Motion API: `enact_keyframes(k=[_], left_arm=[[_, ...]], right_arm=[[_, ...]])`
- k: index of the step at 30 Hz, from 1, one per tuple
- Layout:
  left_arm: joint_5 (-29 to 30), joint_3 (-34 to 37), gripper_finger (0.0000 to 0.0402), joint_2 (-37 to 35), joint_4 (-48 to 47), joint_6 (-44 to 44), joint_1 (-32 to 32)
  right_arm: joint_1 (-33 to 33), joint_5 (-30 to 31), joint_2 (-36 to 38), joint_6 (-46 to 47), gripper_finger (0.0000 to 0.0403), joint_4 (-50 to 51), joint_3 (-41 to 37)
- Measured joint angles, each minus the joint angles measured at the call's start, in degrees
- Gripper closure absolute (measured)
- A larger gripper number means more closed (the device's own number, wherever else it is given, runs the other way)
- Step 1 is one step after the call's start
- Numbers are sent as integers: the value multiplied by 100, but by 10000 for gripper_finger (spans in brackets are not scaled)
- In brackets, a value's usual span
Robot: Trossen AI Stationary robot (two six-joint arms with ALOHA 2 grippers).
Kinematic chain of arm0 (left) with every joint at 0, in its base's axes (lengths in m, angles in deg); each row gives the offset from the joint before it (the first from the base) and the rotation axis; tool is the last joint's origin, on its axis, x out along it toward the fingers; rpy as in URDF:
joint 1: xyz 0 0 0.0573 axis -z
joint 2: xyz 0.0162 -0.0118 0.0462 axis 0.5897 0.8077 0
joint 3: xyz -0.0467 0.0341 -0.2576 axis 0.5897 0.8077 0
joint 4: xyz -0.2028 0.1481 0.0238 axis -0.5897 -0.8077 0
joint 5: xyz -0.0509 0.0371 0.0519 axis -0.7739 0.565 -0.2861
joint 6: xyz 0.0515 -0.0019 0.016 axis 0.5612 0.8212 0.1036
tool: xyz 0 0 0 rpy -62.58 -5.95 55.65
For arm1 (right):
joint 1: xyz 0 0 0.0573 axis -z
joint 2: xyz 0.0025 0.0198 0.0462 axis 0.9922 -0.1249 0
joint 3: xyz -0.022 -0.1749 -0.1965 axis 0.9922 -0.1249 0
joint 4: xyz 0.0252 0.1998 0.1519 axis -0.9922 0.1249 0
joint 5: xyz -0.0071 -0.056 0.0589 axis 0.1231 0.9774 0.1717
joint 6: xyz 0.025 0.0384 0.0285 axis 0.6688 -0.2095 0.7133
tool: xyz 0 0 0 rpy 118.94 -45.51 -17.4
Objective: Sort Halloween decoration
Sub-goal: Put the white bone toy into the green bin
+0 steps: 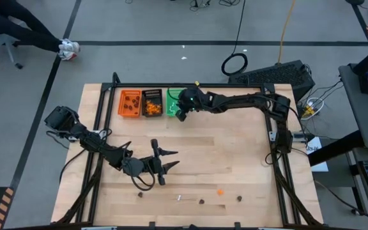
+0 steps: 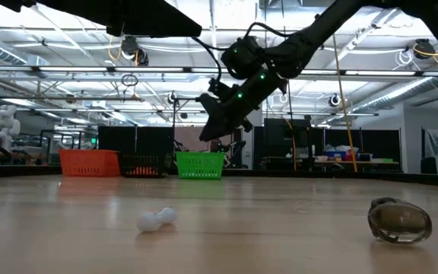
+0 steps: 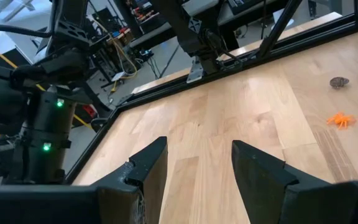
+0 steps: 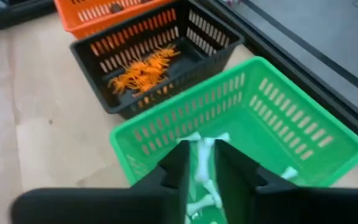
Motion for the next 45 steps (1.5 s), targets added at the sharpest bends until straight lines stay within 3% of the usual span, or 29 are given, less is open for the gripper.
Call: enact_keyframes(k=[9, 14, 19, 22, 26, 30, 32, 36, 39, 45], left_arm=[[0, 0, 224, -2, 44, -9, 190], [45, 0, 224, -11, 43, -21, 392], [59, 0, 224, -11, 37, -386, 423], [48, 0, 224, -13, 24, -601, 407], [-65, -47, 224, -13, -52, -756, 409], [-35, -572, 224, 59, -1112, -1242, 424], [-91, -947, 224, 215, -1946, -1694, 424], [-863, -1660, 224, 634, -3184, -2546, 500], [-1323, -2059, 224, 937, -3608, -2939, 625], [-1803, -2464, 224, 1524, -3994, -2846, 920]], right_arm=[[-22, -149, 472, -181, 239, 567, 45], [-403, -420, 1472, -447, 228, 1385, -141], [-1302, -315, 2535, -217, 235, 1534, -1183], [-2061, 158, 3141, 231, 241, 797, -2159], [-3161, 656, 3546, 527, 246, -895, -3498], [-3937, 948, 3434, 496, 247, -2539, -4385], [-4203, 1088, 3353, 469, 248, -2840, -4570], [-4549, 1364, 3208, 380, 248, -2918, -4596], [-4718, 1383, 3106, 253, 248, -2968, -4597], [-4888, 1382, 2936, 20, 248, -3096, -4597]])
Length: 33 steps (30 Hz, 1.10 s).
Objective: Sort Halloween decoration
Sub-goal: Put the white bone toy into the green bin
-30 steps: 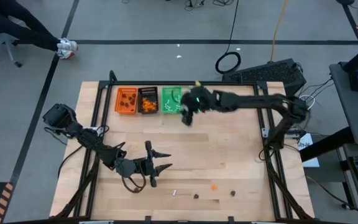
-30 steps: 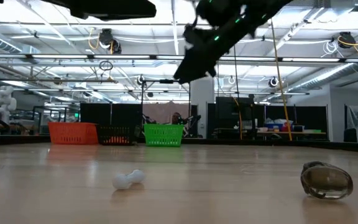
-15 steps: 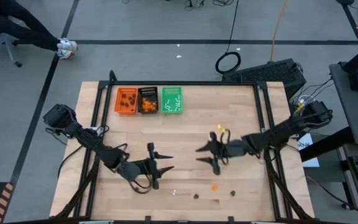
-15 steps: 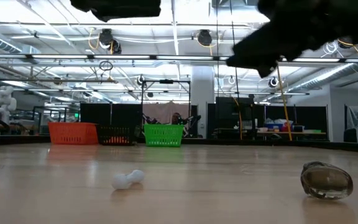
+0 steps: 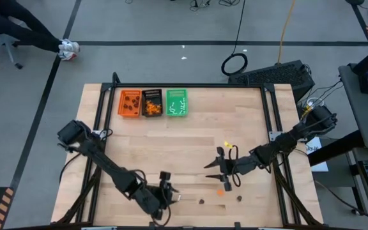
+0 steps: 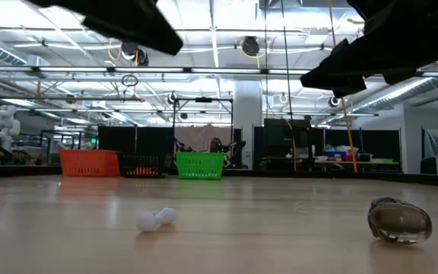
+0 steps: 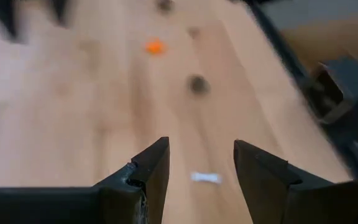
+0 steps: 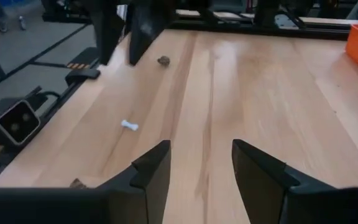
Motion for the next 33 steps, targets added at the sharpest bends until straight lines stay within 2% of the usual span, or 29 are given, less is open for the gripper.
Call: enact_keyframes(k=[5, 14, 26, 33], left_arm=[[-709, -184, 224, 593, 16, -211, -101], [-1194, -457, 224, 1151, -19, -274, -352], [-797, -454, 224, 1154, -522, -6, -688], [-203, -450, 224, 706, -1677, -374, -735]], right_arm=[[-34, -2, -3, -41, 248, 12, 0], [-34, -2, -3, -74, 248, 14, 0], [-32, -2, -3, -280, 248, -1, 0], [-32, -4, -3, -320, 248, 40, 0]])
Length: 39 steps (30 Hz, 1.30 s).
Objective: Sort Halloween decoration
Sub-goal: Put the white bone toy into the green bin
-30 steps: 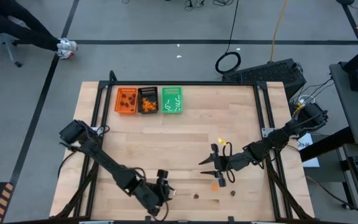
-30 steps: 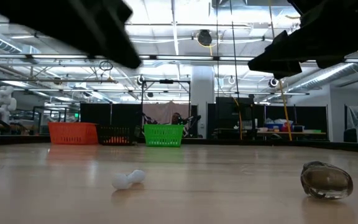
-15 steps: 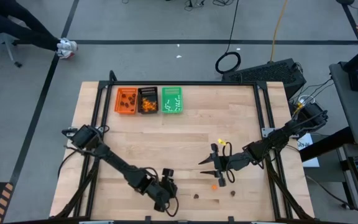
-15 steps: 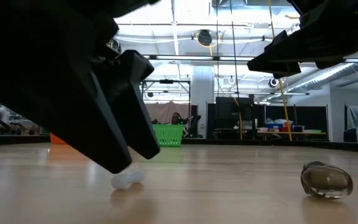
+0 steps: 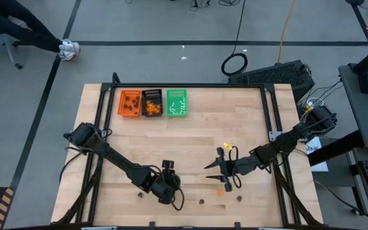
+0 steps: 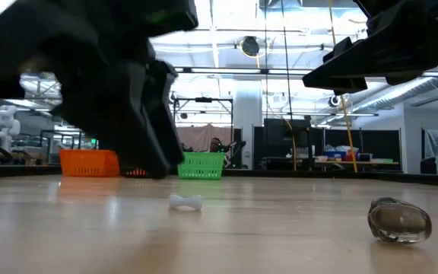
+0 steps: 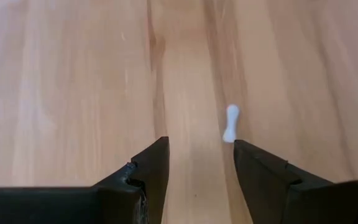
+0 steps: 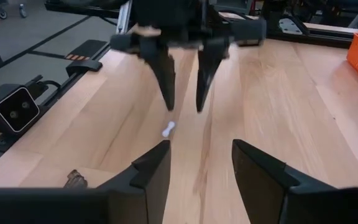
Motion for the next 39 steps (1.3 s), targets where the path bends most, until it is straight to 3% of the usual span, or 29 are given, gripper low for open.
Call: enact_keyframes(k=[7, 14, 31, 39], left_arm=[[77, 60, 224, -185, 311, -80, 50], [-222, 290, 224, -26, 934, -527, -140], [-524, 293, 226, 337, 1093, -940, -214], [-761, 293, 295, 340, 1058, -869, -261]], right_arm=[[2, 2, 0, -44, 248, 17, 0], [2, 3, 0, -16, 248, 36, 0], [2, 4, 0, -39, 248, 68, 0], [4, 7, 0, -61, 248, 66, 0]])
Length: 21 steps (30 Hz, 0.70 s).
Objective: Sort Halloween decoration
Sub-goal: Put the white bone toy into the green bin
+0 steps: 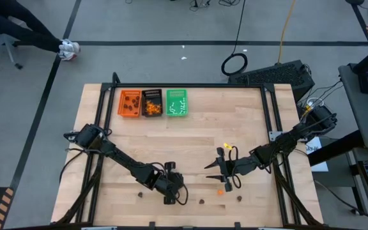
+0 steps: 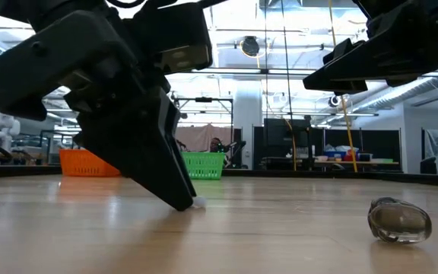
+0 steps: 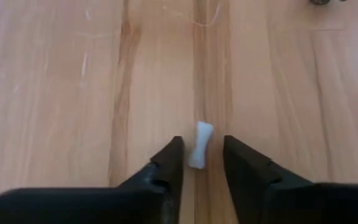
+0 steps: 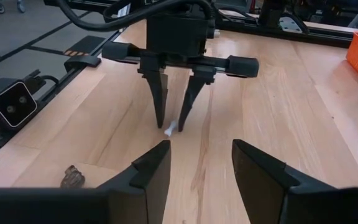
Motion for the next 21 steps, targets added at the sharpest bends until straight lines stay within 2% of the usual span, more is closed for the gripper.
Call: enact_keyframes(k=[8, 12, 21], left_arm=[[-75, -17, 392, -16, -327, 60, -7], [-81, -18, 393, -22, -468, 48, -4], [-56, 9, 400, 7, 61, 359, 0]], right_arm=[[7, 2, 0, 0, 248, 0, 0], [7, 4, 0, 0, 248, 0, 0], [7, 9, 0, 5, 248, -2, 0]])
